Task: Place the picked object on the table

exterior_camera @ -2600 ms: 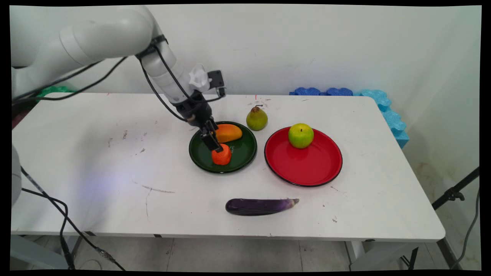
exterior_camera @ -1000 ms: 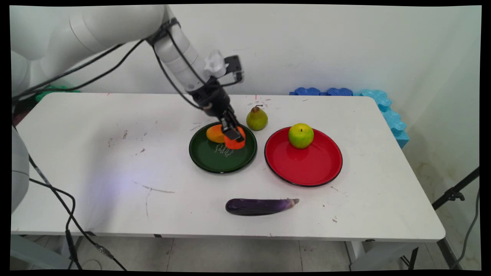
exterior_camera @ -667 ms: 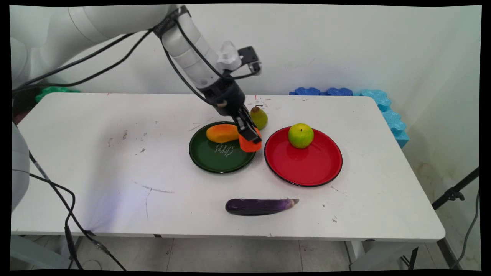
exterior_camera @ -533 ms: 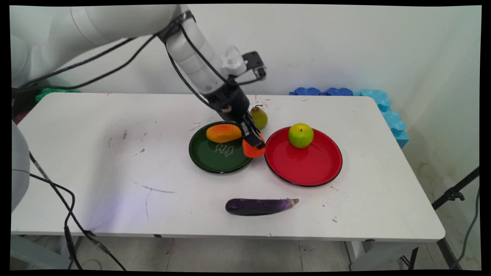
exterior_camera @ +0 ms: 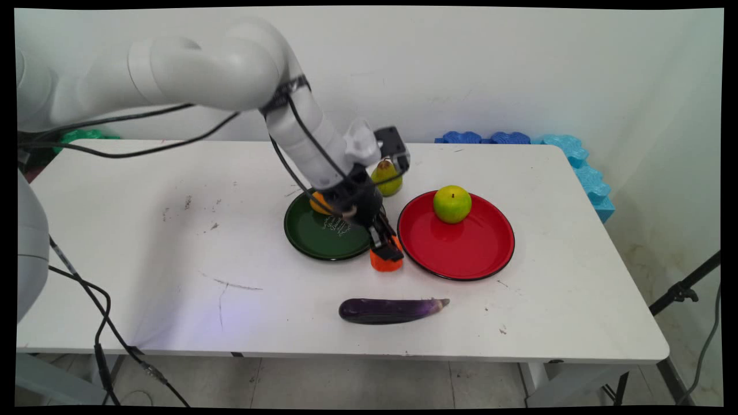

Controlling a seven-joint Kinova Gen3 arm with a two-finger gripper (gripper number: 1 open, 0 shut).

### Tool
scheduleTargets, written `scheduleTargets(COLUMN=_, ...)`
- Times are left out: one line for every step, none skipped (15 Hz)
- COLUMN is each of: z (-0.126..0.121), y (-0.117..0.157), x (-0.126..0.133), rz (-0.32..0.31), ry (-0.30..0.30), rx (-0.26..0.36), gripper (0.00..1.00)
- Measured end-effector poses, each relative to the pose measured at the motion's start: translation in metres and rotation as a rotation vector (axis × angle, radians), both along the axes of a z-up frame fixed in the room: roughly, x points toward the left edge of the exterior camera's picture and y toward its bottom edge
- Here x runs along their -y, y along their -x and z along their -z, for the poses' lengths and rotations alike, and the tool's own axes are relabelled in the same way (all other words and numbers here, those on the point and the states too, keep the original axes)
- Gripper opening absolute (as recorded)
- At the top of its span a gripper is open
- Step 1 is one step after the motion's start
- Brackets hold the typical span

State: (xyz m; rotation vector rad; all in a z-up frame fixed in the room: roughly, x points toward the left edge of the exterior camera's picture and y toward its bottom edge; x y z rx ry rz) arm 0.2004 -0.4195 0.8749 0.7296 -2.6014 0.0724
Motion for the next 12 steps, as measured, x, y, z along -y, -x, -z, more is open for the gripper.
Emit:
scheduleTargets(z=0.007, y=0.001, x=-0.001, rz=0.001, ry=0.002, rx=0.003, gripper=0.00)
scheduleTargets(z=0.015, y=0.002, x=-0.003, rz=-0.001, ry=0.004, rx=0.008, gripper=0.00)
scheduleTargets(z=0.021, y=0.003, x=-0.005, rz=-0.001, ry=0.005, rx=0.010, gripper=0.00)
scheduleTargets(z=0.026, y=0.004, x=-0.006, rz=-0.002, ry=0.005, rx=0.012, gripper=0.00)
scheduleTargets(z=0.031, y=0.005, x=-0.008, rz=-0.002, ry=0.007, rx=0.012, gripper=0.00)
scheduleTargets(z=0.036, y=0.006, x=-0.009, rz=-0.002, ry=0.010, rx=0.012, gripper=0.00)
scheduleTargets(z=0.039, y=0.007, x=-0.010, rz=-0.003, ry=0.012, rx=0.012, gripper=0.00)
scheduleTargets(z=0.042, y=0.009, x=-0.011, rz=-0.003, ry=0.014, rx=0.012, gripper=0.00)
scheduleTargets(z=0.044, y=0.009, x=-0.011, rz=-0.004, ry=0.015, rx=0.012, gripper=0.00)
scheduleTargets(z=0.045, y=0.010, x=-0.012, rz=-0.005, ry=0.016, rx=0.010, gripper=1.00)
scheduleTargets(z=0.046, y=0.011, x=-0.013, rz=-0.006, ry=0.017, rx=0.009, gripper=1.00)
scheduleTargets(z=0.047, y=0.012, x=-0.014, rz=-0.008, ry=0.019, rx=0.005, gripper=1.00)
